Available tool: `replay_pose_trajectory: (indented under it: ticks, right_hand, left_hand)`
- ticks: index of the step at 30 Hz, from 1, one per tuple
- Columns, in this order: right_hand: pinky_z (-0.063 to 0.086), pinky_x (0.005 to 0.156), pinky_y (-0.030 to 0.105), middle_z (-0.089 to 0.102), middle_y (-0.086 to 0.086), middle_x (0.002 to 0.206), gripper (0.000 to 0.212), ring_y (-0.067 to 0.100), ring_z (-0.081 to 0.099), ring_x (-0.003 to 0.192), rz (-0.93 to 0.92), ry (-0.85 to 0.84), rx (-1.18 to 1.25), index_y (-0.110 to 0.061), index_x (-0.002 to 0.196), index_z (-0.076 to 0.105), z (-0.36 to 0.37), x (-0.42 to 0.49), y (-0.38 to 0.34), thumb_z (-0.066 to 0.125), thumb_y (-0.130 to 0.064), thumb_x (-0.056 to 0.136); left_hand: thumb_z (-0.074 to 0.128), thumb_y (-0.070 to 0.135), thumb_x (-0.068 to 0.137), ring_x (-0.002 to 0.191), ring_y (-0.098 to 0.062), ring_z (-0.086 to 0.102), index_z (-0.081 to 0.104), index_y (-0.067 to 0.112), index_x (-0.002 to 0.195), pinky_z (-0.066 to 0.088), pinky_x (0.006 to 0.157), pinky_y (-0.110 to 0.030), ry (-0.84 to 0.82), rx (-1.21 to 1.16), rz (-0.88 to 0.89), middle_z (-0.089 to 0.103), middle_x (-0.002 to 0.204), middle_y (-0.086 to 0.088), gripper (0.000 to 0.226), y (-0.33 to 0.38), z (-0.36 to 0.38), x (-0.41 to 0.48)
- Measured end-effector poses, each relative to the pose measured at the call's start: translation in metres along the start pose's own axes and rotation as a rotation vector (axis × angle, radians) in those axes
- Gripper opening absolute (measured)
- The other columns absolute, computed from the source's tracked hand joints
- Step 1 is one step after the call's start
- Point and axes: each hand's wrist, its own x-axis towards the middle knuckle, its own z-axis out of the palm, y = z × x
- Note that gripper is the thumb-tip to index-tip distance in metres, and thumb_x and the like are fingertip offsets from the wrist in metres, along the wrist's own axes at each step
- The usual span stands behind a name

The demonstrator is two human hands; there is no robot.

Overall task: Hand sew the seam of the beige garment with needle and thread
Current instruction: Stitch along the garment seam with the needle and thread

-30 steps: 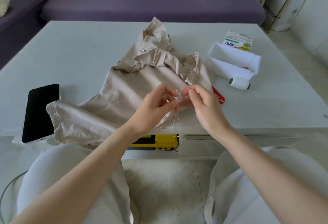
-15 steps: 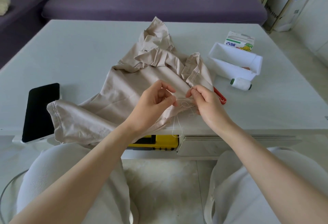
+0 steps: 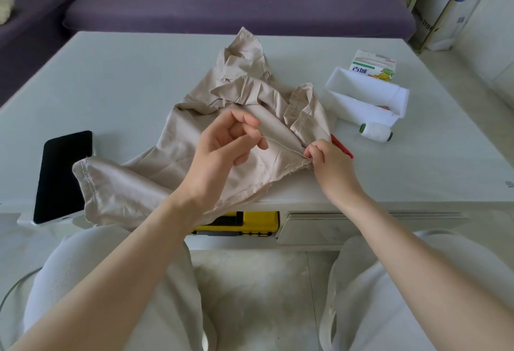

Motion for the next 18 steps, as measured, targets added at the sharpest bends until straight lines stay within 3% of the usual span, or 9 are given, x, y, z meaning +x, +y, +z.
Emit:
replay_pose_trajectory:
  ticks: [1, 3, 6, 9, 12, 15, 18]
  right_hand:
    - [0.038, 0.068, 0.027, 0.063, 0.001, 0.091, 0.028, 0.020, 0.056, 0.086, -0.022, 0.008, -0.084, -0.017, 0.090, 0.061, 0.001, -0.003, 0.000, 0.034, -0.018, 0.101]
    - [0.035, 0.070, 0.030, 0.063, 0.001, 0.097, 0.027, 0.020, 0.054, 0.094, -0.152, 0.132, -0.179, -0.017, 0.093, 0.064, 0.002, -0.009, -0.003, 0.039, -0.020, 0.101]
    - [0.034, 0.071, 0.014, 0.061, 0.000, 0.092, 0.021, 0.015, 0.054, 0.091, -0.409, 0.261, 0.039, -0.012, 0.089, 0.065, 0.001, -0.018, -0.017, 0.046, -0.011, 0.098]
    - [0.043, 0.067, 0.012, 0.063, -0.007, 0.083, 0.024, 0.005, 0.060, 0.074, -0.354, -0.010, 0.398, -0.016, 0.090, 0.060, -0.002, -0.028, -0.031, 0.040, -0.009, 0.101]
    - [0.042, 0.051, 0.022, 0.057, -0.004, 0.064, 0.030, 0.010, 0.056, 0.056, -0.241, -0.250, 0.497, -0.018, 0.080, 0.053, 0.001, -0.033, -0.037, 0.035, -0.013, 0.103]
    - [0.035, 0.050, 0.013, 0.054, -0.015, 0.053, 0.032, 0.000, 0.049, 0.049, -0.234, -0.284, 0.418, -0.023, 0.075, 0.051, 0.002, -0.029, -0.035, 0.038, -0.016, 0.103]
    - [0.035, 0.058, 0.006, 0.055, -0.028, 0.056, 0.029, -0.012, 0.050, 0.058, -0.230, -0.231, 0.331, -0.026, 0.076, 0.054, 0.000, -0.025, -0.032, 0.043, -0.015, 0.101]
  left_hand:
    - [0.053, 0.004, 0.087, 0.057, -0.006, 0.044, 0.055, 0.016, 0.089, 0.030, 0.051, -0.017, -0.010, 0.056, -0.010, 0.061, 0.069, 0.001, 0.012, -0.001, 0.001, 0.000]
    - [0.054, -0.001, 0.091, 0.058, -0.010, 0.043, 0.055, 0.015, 0.092, 0.031, 0.052, -0.016, -0.035, 0.180, -0.050, 0.062, 0.070, 0.002, 0.015, -0.004, 0.002, -0.002]
    - [0.055, -0.001, 0.091, 0.058, -0.023, 0.034, 0.055, 0.011, 0.097, 0.030, 0.050, -0.017, -0.096, 0.328, -0.109, 0.063, 0.069, 0.001, 0.014, -0.013, 0.007, -0.004]
    - [0.057, 0.002, 0.090, 0.055, -0.017, 0.035, 0.056, 0.009, 0.098, 0.032, 0.052, -0.017, -0.133, 0.440, -0.119, 0.063, 0.071, 0.001, 0.011, -0.022, 0.013, -0.006]
    - [0.058, 0.003, 0.089, 0.052, -0.008, 0.035, 0.055, 0.012, 0.095, 0.032, 0.054, -0.016, -0.125, 0.545, -0.092, 0.065, 0.075, -0.002, 0.011, -0.028, 0.015, -0.006]
    - [0.056, 0.002, 0.090, 0.052, -0.008, 0.037, 0.055, 0.012, 0.095, 0.034, 0.053, -0.013, -0.104, 0.530, -0.096, 0.064, 0.077, -0.006, 0.011, -0.028, 0.016, -0.005]
    - [0.056, 0.002, 0.090, 0.058, -0.011, 0.043, 0.055, 0.013, 0.095, 0.038, 0.056, -0.017, -0.081, 0.504, -0.100, 0.058, 0.073, 0.000, 0.012, -0.028, 0.017, -0.003]
